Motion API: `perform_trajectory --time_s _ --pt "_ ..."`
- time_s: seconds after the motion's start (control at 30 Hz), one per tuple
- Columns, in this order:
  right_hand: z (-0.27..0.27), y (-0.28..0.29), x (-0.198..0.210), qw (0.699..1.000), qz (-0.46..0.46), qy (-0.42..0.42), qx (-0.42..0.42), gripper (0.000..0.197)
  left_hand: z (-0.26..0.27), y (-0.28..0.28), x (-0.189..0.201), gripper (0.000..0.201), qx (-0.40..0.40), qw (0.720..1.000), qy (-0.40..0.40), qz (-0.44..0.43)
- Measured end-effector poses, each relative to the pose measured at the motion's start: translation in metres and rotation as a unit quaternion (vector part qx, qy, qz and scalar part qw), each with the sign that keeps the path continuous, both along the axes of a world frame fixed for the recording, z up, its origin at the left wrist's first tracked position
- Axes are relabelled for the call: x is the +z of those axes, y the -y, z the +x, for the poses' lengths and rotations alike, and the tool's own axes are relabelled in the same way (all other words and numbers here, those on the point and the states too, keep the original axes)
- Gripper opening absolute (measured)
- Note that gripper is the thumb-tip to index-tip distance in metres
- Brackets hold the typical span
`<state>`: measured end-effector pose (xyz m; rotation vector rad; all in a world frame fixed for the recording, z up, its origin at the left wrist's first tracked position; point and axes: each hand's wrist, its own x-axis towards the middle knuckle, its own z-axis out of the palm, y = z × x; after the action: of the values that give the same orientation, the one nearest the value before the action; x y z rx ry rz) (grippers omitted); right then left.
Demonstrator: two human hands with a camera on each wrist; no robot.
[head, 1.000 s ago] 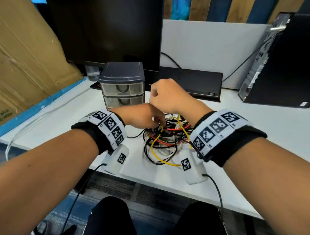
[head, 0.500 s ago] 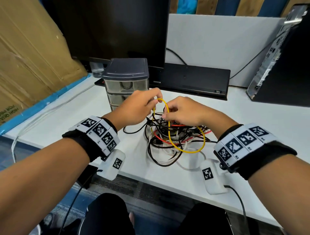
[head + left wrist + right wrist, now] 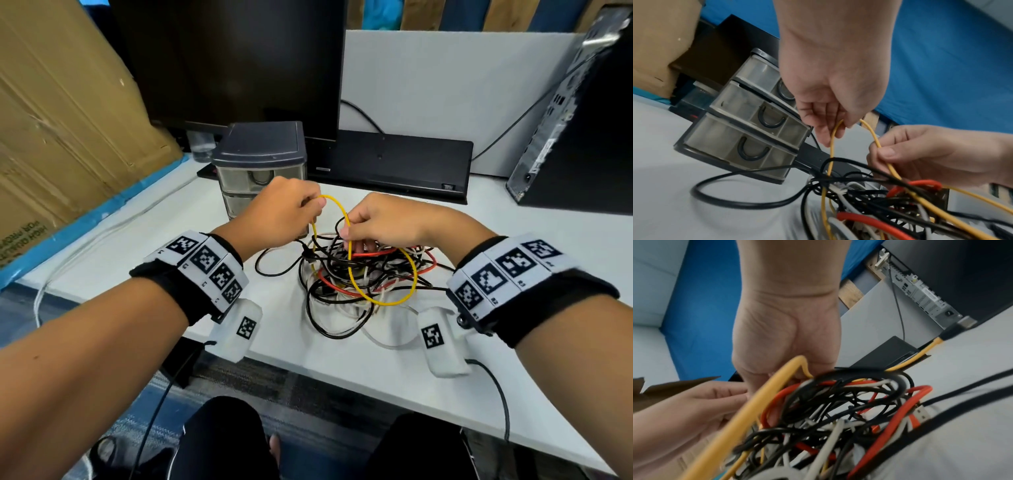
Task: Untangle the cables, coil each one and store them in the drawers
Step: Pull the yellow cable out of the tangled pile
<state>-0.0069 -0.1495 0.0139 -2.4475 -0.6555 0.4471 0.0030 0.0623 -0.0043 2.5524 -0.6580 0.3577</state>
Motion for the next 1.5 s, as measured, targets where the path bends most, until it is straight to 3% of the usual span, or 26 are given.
perform_trajectory --time_s 0.07,0.17,0.27,0.3,0.37,0.47,0.63,0.73,0.93,1.07,1.17,1.23,1.3,1.37,1.43,1.5 --pt "-0.002 0.0 0.001 1.0 -0.007 0.016 -0.002 0.032 -0.005 0.002 0.003 0.01 -0.013 1.0 0.017 0.021" --pt "-0.003 -0.002 0.006 0.998 0.032 0.05 -0.006 0.031 -0.013 0.007 0.014 0.011 -0.08 0.991 0.039 0.101" --pt "-0.004 0.001 0.005 0.998 0.047 0.029 -0.005 0.023 -0.013 0.004 0.025 0.024 -0.072 0.987 0.045 0.14" --pt "-0.006 0.003 0.003 0.999 0.031 0.02 -0.001 0.02 -0.013 0.003 0.029 0.026 -0.054 0.991 0.043 0.115" --pt "-0.01 0.006 0.0 1.0 -0.008 0.007 0.013 0.023 -0.013 0.001 0.033 0.026 0.002 0.999 0.045 -0.027" --pt "-0.016 0.005 -0.001 1.0 -0.014 0.005 0.023 0.031 -0.012 0.003 0.04 0.025 0.076 0.968 0.042 -0.234" --pt "-0.015 -0.003 0.013 0.996 -0.004 0.085 0.014 0.03 -0.013 0.011 0.029 0.014 0.072 0.971 0.008 -0.227" --pt "-0.014 -0.005 0.022 0.991 0.043 0.129 -0.014 0.026 -0.016 0.013 0.02 0.054 0.062 0.959 0.012 -0.276" --pt "-0.016 -0.007 0.033 0.967 0.103 0.224 -0.062 0.026 -0.024 0.021 0.01 0.058 -0.01 0.936 0.049 -0.348" --pt "-0.012 -0.008 0.031 0.935 0.173 0.287 -0.118 0.027 -0.026 0.025 0.011 0.075 0.023 0.918 0.127 -0.374" --pt "-0.011 -0.009 0.032 0.929 0.195 0.291 -0.125 0.029 -0.034 0.025 0.015 0.06 0.054 0.911 0.199 -0.357" --pt "-0.009 -0.01 0.034 0.932 0.194 0.285 -0.115 0.029 -0.035 0.025 0.017 0.037 0.027 0.937 0.149 -0.316" --pt "-0.008 -0.012 0.034 0.937 0.196 0.27 -0.106 0.029 -0.034 0.028 0.016 0.019 -0.012 0.973 0.012 -0.232" --pt "-0.007 -0.014 0.035 0.939 0.196 0.262 -0.102 0.029 -0.035 0.032 0.011 0.01 -0.034 0.986 -0.061 -0.154" --pt "-0.004 -0.015 0.037 0.922 0.21 0.294 -0.141 0.031 -0.035 0.033 0.003 0.014 -0.052 0.986 -0.087 -0.13" --pt "0.002 -0.011 0.043 0.879 0.265 0.333 -0.216 0.033 -0.035 0.032 -0.002 0.019 -0.054 0.986 -0.108 -0.115"
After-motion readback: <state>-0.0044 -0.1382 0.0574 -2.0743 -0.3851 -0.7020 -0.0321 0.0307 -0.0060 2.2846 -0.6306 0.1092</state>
